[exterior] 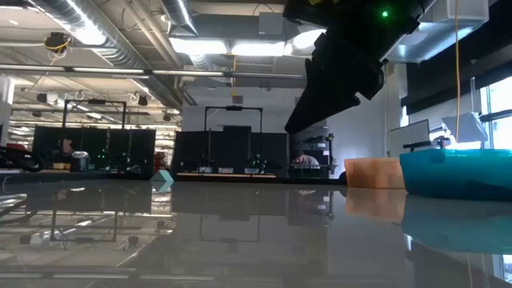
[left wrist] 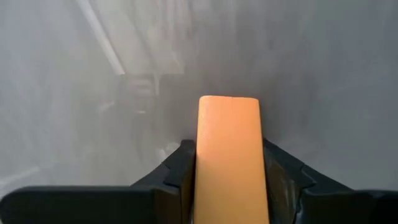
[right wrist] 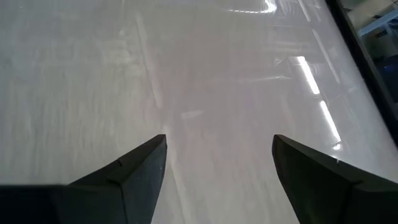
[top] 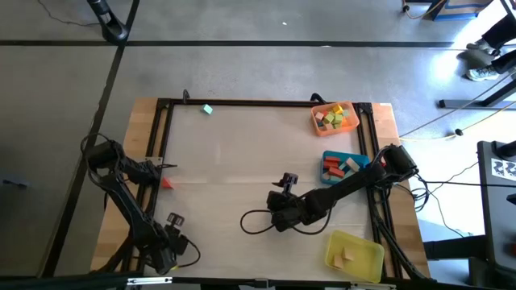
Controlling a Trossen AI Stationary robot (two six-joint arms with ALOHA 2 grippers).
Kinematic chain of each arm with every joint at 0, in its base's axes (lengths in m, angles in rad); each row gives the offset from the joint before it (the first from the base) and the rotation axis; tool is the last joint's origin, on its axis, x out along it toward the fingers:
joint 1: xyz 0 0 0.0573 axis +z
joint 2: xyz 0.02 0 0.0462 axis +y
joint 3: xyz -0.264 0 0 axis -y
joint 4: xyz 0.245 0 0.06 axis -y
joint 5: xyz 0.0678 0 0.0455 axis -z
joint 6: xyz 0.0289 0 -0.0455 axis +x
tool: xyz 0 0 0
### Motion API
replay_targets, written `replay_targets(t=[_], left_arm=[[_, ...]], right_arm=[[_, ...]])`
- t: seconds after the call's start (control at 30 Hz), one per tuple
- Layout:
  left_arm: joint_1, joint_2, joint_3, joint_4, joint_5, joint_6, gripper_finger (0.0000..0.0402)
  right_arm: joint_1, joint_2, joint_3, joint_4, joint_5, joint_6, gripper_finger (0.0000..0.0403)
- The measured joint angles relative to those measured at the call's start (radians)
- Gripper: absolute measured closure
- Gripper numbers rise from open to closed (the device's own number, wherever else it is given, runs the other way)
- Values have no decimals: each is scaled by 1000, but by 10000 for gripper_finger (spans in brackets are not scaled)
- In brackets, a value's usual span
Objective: Sort blocks by size
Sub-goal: Put the yellow triangular block into the yellow bin
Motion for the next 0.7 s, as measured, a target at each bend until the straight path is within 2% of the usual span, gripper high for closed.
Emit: replay_targets(t=[0.23,0.43,0.53,0.7], left_arm=[[60,4,38,-19,15,-128,278],[122,-21,87,-6,-51,-148,285],[139,-71,92,12,-112,-123,283],[200,-167,92,40,-279,-67,277]], right_arm=[[0,0,0,0,-22,-4,113],[10,-41,0,-42,-47,-60,114],[33,-79,0,-70,-22,-83,114],[100,-160,0,-118,24,-97,114]])
